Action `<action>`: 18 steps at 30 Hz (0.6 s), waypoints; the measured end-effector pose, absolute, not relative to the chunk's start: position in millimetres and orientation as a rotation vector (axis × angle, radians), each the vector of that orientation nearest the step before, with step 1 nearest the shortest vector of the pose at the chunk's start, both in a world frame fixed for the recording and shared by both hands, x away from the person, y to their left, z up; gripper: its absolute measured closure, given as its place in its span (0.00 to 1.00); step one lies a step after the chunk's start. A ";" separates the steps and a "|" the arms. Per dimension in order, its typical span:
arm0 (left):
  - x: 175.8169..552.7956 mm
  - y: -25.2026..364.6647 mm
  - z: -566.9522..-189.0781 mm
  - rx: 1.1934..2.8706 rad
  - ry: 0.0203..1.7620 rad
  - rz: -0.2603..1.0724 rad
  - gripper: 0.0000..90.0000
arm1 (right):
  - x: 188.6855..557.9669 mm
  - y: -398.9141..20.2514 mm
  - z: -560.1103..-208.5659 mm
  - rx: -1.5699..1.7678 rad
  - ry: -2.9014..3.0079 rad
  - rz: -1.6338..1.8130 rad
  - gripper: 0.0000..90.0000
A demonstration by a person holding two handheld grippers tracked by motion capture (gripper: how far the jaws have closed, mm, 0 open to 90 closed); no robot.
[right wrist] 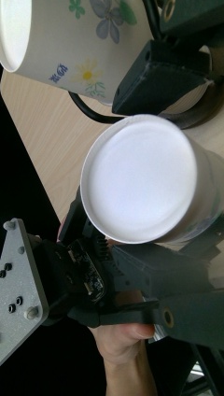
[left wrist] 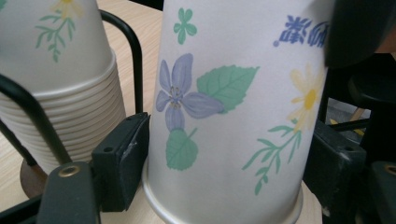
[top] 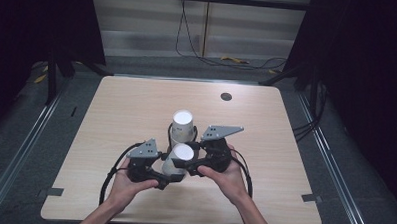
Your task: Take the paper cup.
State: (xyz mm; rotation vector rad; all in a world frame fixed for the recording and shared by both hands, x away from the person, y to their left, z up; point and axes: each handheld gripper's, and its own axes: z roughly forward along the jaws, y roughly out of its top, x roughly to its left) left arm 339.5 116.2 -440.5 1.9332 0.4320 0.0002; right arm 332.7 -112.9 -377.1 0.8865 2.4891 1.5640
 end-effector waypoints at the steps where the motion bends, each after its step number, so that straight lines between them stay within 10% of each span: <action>1: 339.6 116.8 -440.5 1.932 0.437 -0.005 0.27 | 333.1 -113.5 -377.2 0.891 2.488 1.565 0.28; 18: 345.5 127.9 -442.2 1.953 0.477 -0.053 0.26 | 334.0 -123.9 -375.9 0.899 2.496 1.554 0.22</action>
